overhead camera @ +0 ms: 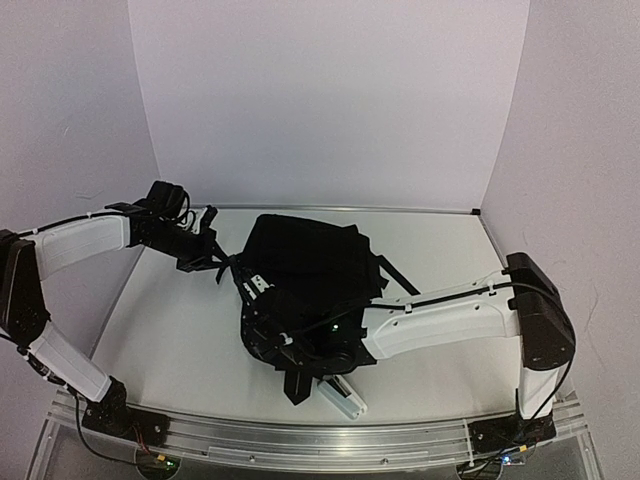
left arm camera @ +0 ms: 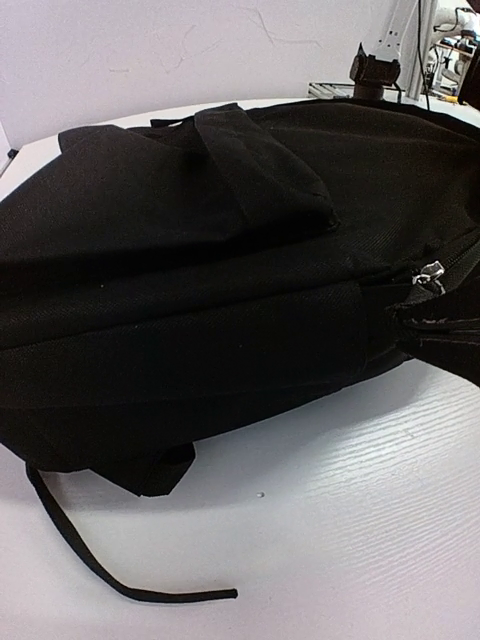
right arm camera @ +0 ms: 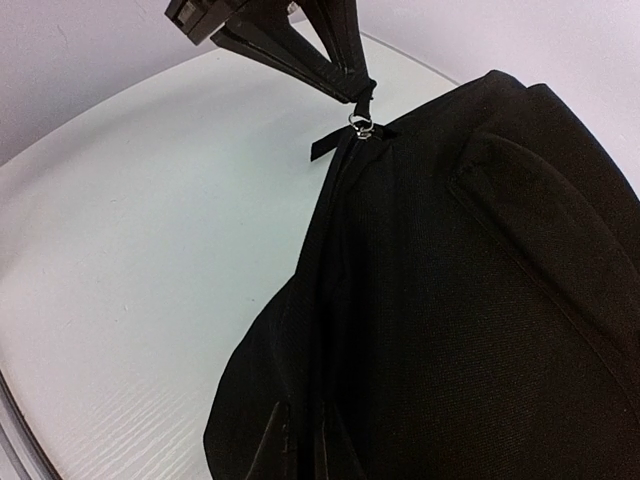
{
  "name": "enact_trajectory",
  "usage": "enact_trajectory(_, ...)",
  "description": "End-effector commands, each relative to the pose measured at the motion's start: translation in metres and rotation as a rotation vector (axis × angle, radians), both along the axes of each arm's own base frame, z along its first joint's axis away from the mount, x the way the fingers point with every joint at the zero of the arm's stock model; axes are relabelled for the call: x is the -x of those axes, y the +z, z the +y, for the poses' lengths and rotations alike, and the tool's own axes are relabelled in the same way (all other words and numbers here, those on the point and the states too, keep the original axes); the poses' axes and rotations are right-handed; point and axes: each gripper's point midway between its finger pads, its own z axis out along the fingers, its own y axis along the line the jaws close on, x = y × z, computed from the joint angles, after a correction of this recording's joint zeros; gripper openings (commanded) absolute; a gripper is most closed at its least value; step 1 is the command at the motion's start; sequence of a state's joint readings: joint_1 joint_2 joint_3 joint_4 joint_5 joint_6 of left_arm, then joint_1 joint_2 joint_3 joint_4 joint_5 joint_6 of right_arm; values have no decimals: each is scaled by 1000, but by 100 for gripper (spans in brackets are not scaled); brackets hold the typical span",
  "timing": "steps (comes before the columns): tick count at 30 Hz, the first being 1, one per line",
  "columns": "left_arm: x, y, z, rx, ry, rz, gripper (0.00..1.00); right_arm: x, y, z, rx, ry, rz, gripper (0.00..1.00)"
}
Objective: Pack the student bag
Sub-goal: Zip the student bag at the center of the board.
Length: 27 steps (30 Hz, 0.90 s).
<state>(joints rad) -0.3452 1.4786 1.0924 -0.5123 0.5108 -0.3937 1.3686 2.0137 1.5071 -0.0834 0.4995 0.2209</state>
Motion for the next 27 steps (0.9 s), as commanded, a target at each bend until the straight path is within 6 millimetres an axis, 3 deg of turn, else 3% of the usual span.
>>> enact_trajectory(1, -65, 35, 22, 6, 152, -200, 0, 29, 42, 2, -116, 34, 39, 0)
enact_trajectory(9, -89, 44, 16, 80, 151, -235, 0, 30, 64, 14, -210, 25, 71, 1)
enact_trajectory(11, -90, 45, 11, 109, 129, -219, 4, 29, 69, 16, -228, 17, 73, 19)
enact_trajectory(13, -88, 45, 5, 135, 104, -201, 15, 26, 76, 14, -253, -11, 71, 39)
enact_trajectory(16, -80, 47, 5, 140, 90, -172, 39, 19, 92, 1, -291, -71, 48, 65)
enact_trajectory(18, -69, 53, 8, 134, 96, -170, 60, 14, 105, -12, -312, -115, 21, 78)
enact_trajectory(21, -49, 66, 16, 134, 122, -167, 77, 4, 120, -33, -322, -160, -4, 95)
enact_trajectory(23, -33, 70, 20, 140, 137, -138, 84, -8, 125, -47, -319, -179, 1, 98)
enact_trajectory(27, 4, 64, 18, 177, 161, -38, 94, -58, 125, -80, -343, -238, 71, 98)
